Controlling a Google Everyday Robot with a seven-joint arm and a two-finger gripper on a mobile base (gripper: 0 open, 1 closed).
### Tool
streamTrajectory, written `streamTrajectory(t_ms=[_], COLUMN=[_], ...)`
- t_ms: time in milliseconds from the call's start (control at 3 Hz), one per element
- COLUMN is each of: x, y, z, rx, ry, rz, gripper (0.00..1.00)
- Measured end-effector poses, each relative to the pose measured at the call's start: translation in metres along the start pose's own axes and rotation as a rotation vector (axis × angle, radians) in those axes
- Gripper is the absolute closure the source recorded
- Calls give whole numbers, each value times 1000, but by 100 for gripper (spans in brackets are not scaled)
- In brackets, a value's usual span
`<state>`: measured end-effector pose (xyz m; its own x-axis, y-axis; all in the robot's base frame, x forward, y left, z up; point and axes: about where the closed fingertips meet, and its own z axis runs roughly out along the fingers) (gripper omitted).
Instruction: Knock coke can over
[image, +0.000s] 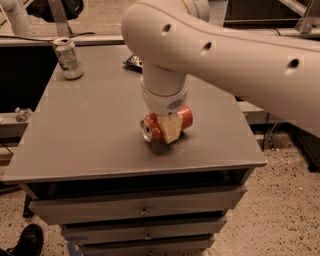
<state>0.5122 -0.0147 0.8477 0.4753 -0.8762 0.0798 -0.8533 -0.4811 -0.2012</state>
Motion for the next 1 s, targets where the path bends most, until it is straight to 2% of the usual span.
streamTrajectory(t_ms=[333, 667, 1000], x=[20, 30, 37], y=[2, 2, 0], z=[13, 20, 22], rx=[-26, -43, -53], ry=[119, 180, 207], rz=[-19, -28, -30], gripper=[84, 60, 38])
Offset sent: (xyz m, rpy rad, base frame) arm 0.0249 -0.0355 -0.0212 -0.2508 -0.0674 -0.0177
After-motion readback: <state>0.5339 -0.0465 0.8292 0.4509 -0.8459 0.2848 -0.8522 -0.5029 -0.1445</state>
